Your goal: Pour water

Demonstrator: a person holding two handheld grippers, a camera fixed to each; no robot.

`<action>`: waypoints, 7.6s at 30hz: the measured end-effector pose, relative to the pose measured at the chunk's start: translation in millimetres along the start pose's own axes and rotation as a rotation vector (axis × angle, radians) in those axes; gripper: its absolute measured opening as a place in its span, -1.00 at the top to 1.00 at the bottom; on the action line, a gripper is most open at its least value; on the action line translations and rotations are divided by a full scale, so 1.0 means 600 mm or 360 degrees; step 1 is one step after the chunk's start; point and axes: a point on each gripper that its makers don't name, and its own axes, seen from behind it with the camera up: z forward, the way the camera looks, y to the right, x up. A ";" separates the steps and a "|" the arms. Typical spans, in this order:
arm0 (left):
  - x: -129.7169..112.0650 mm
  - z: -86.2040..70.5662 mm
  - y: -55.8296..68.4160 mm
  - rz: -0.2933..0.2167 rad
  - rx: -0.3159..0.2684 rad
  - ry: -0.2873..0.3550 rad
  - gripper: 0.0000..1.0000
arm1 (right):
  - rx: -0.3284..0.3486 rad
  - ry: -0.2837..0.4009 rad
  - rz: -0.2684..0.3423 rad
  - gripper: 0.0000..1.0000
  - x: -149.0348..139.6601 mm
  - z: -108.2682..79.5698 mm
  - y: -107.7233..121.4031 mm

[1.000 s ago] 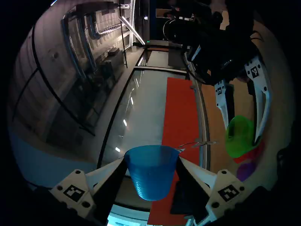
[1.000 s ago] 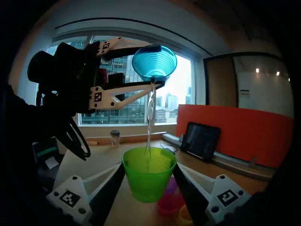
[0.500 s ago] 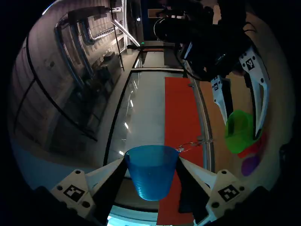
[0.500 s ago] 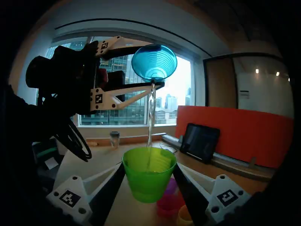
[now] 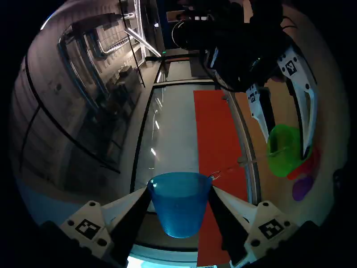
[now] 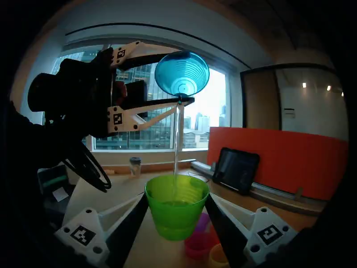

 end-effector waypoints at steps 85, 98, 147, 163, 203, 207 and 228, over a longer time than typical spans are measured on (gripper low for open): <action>-0.101 0.002 0.016 -0.2052 0.0016 -0.0141 -0.75 | -0.0098 0.0064 0.0017 -0.79 0.022 -0.024 0.024; -0.104 -0.001 0.030 -0.2351 -0.0055 -0.0102 -0.76 | -0.0106 0.0069 0.0020 -0.79 0.026 -0.025 0.025; -0.103 -0.092 0.313 -0.2319 -0.0471 -0.0360 -0.76 | -0.0351 -0.0080 0.0077 -0.81 -0.003 -0.169 0.115; -0.078 -0.116 0.431 -0.2229 -0.0728 -0.0490 -0.76 | -0.0291 -0.0336 0.0095 -0.82 -0.092 -0.178 0.107; -0.052 -0.152 0.644 -0.2159 -0.1216 -0.0709 -0.75 | -0.0206 -0.0801 0.0160 -0.82 -0.283 -0.182 0.099; -0.052 -0.151 0.654 -0.2163 -0.1224 -0.0714 -0.76 | -0.0209 -0.0813 0.0164 -0.82 -0.289 -0.181 0.100; -0.063 -0.172 0.671 -0.2214 -0.1289 -0.0771 -0.76 | -0.0208 -0.0876 0.0163 -0.82 -0.332 -0.173 0.095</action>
